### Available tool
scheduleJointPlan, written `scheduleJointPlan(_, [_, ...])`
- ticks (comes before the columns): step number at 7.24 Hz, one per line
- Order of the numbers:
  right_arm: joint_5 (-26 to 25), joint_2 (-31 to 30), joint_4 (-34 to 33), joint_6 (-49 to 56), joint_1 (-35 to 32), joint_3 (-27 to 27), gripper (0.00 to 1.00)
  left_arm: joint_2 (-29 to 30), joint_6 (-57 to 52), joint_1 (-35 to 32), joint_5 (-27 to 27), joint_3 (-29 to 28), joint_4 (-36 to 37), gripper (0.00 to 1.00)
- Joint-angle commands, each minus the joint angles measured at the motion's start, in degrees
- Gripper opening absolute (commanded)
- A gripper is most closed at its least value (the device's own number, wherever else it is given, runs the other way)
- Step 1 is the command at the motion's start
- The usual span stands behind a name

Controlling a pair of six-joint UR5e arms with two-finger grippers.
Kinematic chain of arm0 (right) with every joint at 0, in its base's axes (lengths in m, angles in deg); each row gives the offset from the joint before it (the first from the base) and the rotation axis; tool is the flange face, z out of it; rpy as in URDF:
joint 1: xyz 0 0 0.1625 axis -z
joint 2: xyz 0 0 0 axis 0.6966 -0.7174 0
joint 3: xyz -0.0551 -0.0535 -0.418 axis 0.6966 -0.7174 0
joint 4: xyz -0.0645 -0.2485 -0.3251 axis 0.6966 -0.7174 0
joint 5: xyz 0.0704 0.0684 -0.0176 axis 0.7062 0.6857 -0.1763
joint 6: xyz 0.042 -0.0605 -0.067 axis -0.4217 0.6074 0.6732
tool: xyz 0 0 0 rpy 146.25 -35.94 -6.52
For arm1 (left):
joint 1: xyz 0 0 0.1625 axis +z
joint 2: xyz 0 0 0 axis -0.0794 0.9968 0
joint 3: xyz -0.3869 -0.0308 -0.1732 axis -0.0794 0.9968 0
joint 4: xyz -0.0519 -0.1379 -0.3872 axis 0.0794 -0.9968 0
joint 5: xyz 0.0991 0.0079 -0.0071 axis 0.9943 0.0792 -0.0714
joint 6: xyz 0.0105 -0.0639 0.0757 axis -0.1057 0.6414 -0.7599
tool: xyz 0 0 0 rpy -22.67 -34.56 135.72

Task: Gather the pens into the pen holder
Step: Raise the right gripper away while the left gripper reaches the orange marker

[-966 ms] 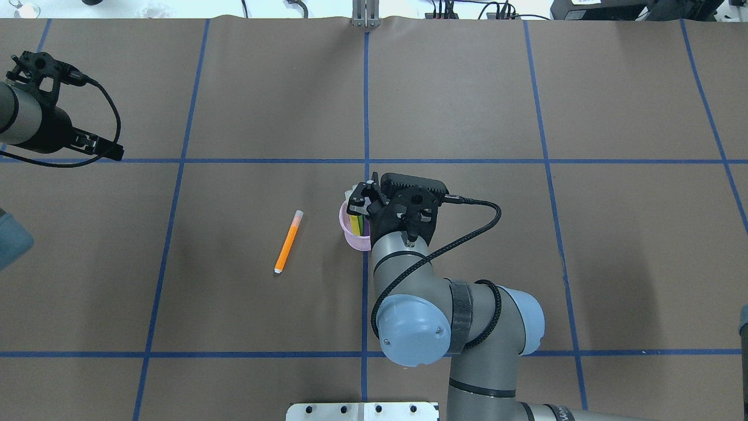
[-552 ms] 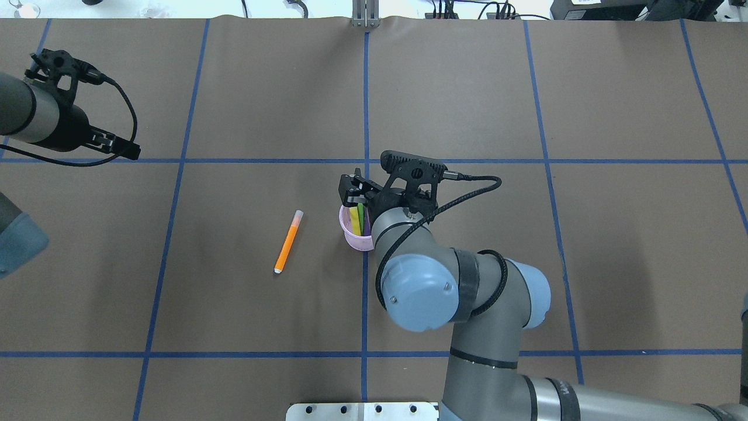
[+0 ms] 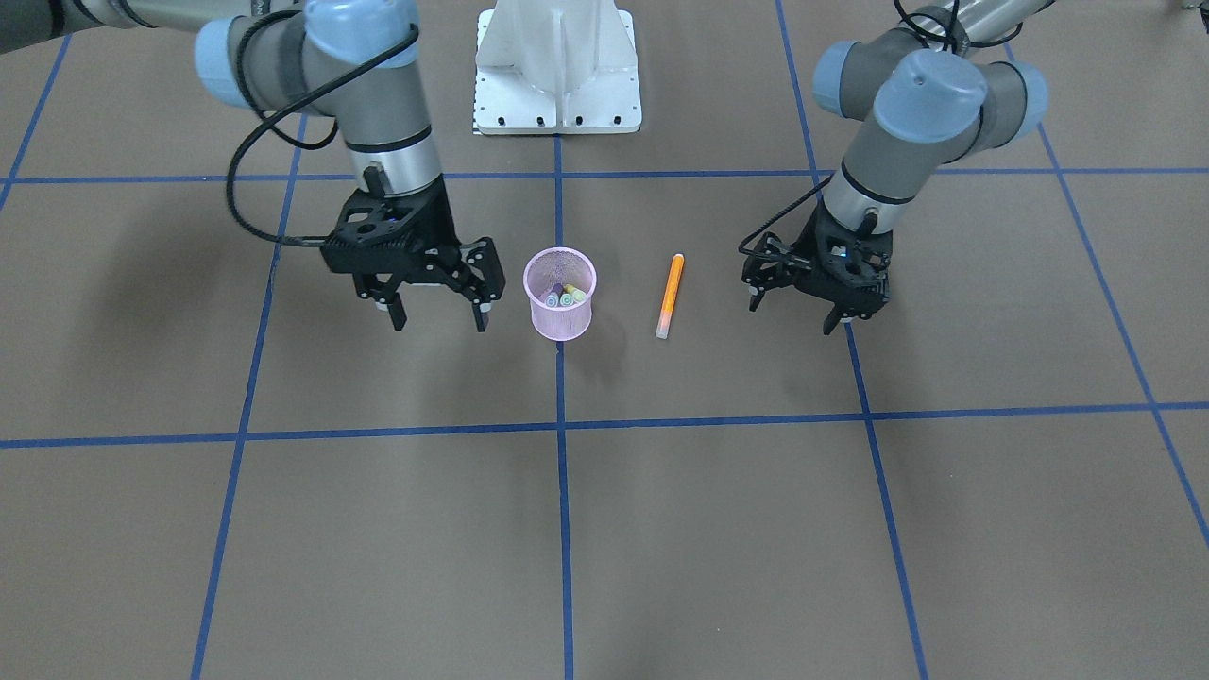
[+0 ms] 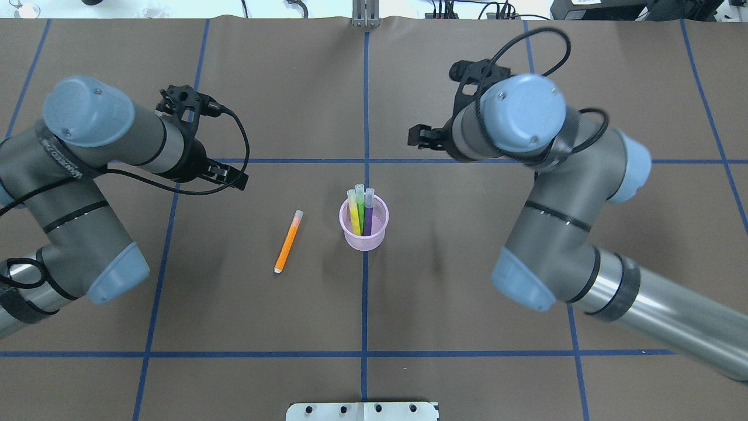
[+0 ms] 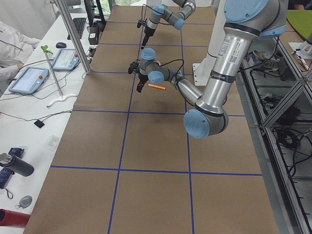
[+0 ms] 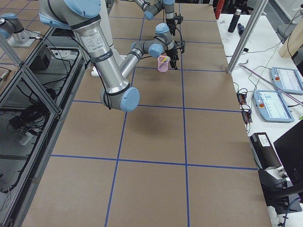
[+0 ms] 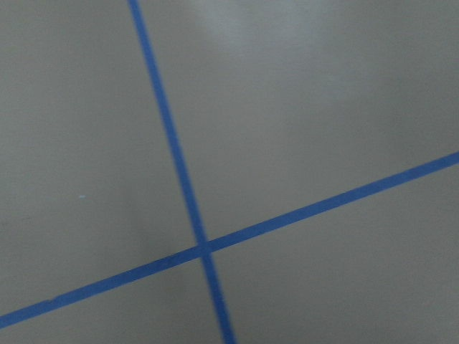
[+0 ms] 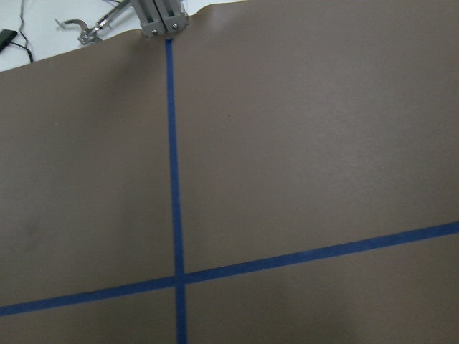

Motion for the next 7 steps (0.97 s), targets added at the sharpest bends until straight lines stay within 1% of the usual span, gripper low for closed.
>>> scheduleJointPlan(1, [14.4,-3.2,-0.7,11.9,-9.1,0.3,1.0,3.2,0.9,3.4,-0.2,-3.3,0.4,1.0])
scheduleJointPlan(2, [14.2,-3.9,-0.6,12.4,-9.4,0.1,1.0,6.4,0.9,4.4,-0.3,-7.2,1.3,1.0])
scheduleJointPlan(3, [13.8,-4.2,-0.5,13.0,-9.6,0.1,1.0,9.5,0.9,5.2,-0.4,-8.8,6.5,1.0])
scheduleJointPlan(4, [14.6,-4.3,-0.5,14.6,-10.6,0.1,1.0,11.1,1.0,5.4,-0.4,-8.5,10.7,1.0])
scheduleJointPlan(5, [15.9,-4.8,-0.8,19.3,-11.9,0.0,1.0,11.1,1.1,6.1,-0.4,-8.9,10.9,0.98])
scheduleJointPlan(6, [18.1,-6.0,-0.6,22.4,-13.5,0.0,1.0,11.0,2.0,7.4,-0.2,-9.5,10.9,0.9])
scheduleJointPlan(7, [18.7,-6.3,-0.5,22.6,-14.2,0.0,1.0,11.1,2.1,8.1,-0.2,-9.6,10.9,0.82])
